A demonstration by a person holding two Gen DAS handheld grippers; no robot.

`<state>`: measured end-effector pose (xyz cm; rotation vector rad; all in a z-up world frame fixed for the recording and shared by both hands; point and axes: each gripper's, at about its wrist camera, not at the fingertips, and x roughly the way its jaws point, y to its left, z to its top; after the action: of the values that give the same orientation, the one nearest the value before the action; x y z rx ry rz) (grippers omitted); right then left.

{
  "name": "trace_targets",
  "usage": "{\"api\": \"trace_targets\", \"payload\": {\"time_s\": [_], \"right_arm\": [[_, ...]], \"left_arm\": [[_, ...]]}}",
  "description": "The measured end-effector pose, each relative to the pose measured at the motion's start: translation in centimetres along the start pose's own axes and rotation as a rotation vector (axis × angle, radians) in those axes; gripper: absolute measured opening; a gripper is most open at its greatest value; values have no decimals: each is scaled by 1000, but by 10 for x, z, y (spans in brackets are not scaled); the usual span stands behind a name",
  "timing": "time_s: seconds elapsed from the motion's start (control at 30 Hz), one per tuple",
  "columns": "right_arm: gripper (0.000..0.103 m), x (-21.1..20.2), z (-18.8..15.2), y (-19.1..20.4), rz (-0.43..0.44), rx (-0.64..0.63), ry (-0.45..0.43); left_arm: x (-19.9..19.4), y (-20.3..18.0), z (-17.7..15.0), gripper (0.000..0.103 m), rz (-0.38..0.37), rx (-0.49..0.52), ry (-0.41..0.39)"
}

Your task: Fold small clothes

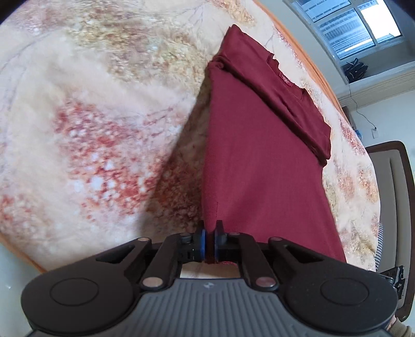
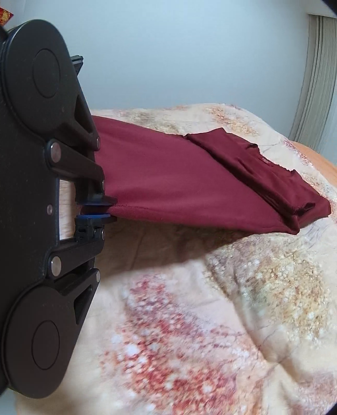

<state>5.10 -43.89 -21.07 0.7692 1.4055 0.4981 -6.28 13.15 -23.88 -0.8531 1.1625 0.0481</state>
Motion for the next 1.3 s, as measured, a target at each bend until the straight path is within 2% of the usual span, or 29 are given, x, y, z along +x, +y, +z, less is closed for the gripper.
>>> {"api": "trace_targets", "payload": {"time_s": [0.07,0.17,0.2,0.27,0.37,0.4,0.43,0.5,0.53,0.6,0.73,0.83,0.87,0.93,1.07,1.1,1.17,1.23,1.3], "right_arm": [[5,7,-5,-10,-46,30,26],[5,39,-15,-26,-165,28,100],[5,49,-19,-28,-205,16,122],[6,57,-20,-27,-229,16,103],[24,55,-17,-10,-292,-88,82],[34,52,-17,-2,-309,-158,73],[45,48,-17,5,-320,-223,71],[50,42,-14,14,-318,-329,82],[50,39,-13,13,-315,-352,87],[51,36,-9,5,-307,-319,93],[49,32,-4,-21,-205,-78,44],[44,39,-6,-28,-190,17,18],[42,43,-6,-29,-194,27,29],[25,52,-5,-28,-200,19,70],[21,63,-3,-22,-227,-19,111],[22,63,-2,-19,-242,-41,112],[31,60,0,-4,-290,-143,110],[50,54,-2,18,-324,-301,99],[61,53,-7,45,-370,-505,86]], "left_arm": [[15,12,0,5,38,-19,36],[55,26,-3,5,156,-1,112],[61,26,-2,5,164,2,107],[63,22,3,6,173,4,93],[59,9,7,12,182,83,101],[55,5,8,23,180,119,97],[52,0,10,37,188,155,94],[44,-5,12,54,191,221,90],[42,-6,14,57,185,239,99],[43,-1,17,57,161,235,134],[48,9,17,57,156,198,149],[53,13,20,58,123,139,136],[57,13,22,58,116,124,137],[65,16,25,65,112,101,158],[79,11,35,65,120,101,181],[78,8,38,63,128,118,179],[74,-2,41,63,158,202,172],[68,-18,40,67,213,353,155],[61,-37,31,68,269,564,129]]}}
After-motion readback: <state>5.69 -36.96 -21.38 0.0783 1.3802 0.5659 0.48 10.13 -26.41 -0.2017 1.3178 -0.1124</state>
